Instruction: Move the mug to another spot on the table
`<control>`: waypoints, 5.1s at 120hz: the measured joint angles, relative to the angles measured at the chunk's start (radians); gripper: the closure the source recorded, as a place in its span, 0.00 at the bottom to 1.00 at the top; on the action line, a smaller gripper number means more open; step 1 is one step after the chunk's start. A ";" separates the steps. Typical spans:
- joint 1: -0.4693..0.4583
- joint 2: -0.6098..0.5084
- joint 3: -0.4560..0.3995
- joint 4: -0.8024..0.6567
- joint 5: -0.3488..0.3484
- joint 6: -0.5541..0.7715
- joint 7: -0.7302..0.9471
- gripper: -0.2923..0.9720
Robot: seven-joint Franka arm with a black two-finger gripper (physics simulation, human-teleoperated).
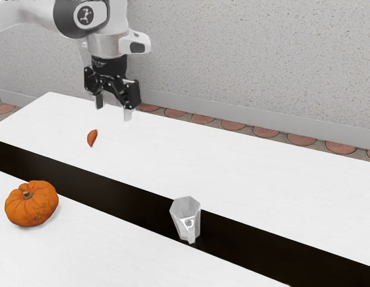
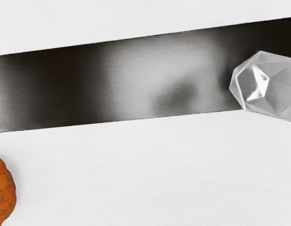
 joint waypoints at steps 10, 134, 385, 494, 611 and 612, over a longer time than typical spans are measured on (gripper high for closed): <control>0.139 0.024 -0.046 0.011 0.009 0.067 0.000 0.23; 0.165 0.203 -0.444 -0.376 -0.182 0.619 1.049 0.23; 0.168 0.155 -0.237 -0.430 -0.168 0.634 2.096 0.81; 0.164 0.376 -0.004 -0.336 0.081 0.705 1.418 0.83; 0.160 0.425 -0.044 -0.336 0.220 0.770 0.821 0.29; 0.160 0.424 -0.044 -0.336 0.220 0.770 0.819 0.29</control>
